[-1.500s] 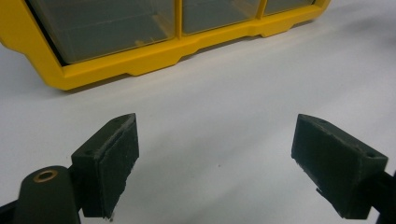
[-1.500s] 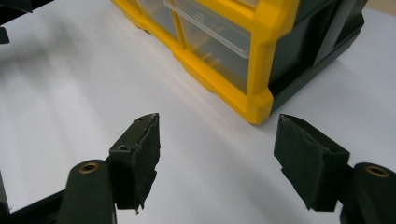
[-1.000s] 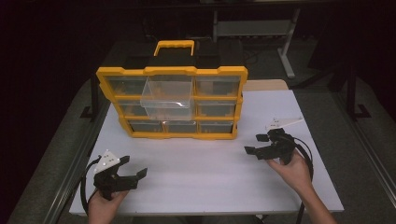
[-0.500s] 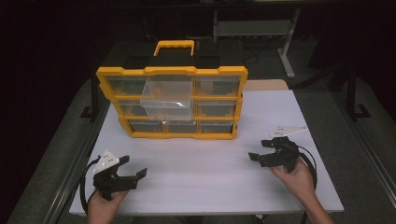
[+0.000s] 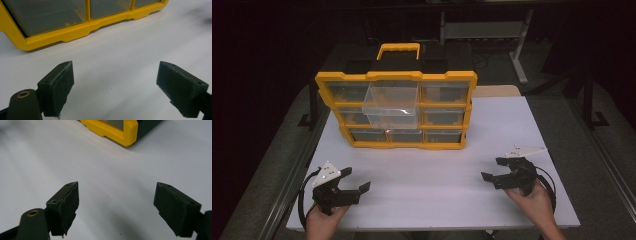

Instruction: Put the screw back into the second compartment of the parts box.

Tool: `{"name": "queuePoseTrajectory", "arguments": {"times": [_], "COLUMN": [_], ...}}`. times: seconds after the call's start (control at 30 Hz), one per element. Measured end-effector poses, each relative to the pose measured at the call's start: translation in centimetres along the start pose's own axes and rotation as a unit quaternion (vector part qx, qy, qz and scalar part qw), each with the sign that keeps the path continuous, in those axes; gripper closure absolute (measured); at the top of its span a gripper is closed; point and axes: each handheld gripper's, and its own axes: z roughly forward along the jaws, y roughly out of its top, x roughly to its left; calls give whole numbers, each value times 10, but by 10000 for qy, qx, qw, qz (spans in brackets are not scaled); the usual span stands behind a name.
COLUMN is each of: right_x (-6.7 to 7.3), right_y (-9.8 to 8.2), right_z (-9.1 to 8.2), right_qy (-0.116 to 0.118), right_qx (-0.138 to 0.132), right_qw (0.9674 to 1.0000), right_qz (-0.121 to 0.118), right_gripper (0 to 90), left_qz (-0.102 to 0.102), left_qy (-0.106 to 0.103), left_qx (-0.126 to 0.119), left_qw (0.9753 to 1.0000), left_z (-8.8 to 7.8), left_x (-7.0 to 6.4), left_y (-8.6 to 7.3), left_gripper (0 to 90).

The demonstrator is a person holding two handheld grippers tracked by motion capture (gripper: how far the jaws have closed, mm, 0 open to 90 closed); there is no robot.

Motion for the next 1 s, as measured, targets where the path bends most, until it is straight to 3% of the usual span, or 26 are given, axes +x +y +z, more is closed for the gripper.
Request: {"name": "queuePoseTrajectory", "arguments": {"times": [0.23, 0.57, 1.0], "right_x": [2, 3, 4], "right_y": [-8, -22, -25], "right_z": [-5, -12, -11], "right_qy": [-63, -104, -114], "right_qx": [-37, -128, -132], "right_qw": [10000, 9999, 9998], "right_qz": [-22, 22, 29], "right_gripper": [184, 178, 157], "left_qz": [128, 162, 165], "left_qy": [-87, -148, -184], "left_qx": [14, 44, 101], "left_qw": [9999, 9997, 9996], "left_z": [-1, 1, 1], "left_x": [-3, -4, -7], "left_y": [1, 0, -1], "left_gripper": [140, 139, 139]}}
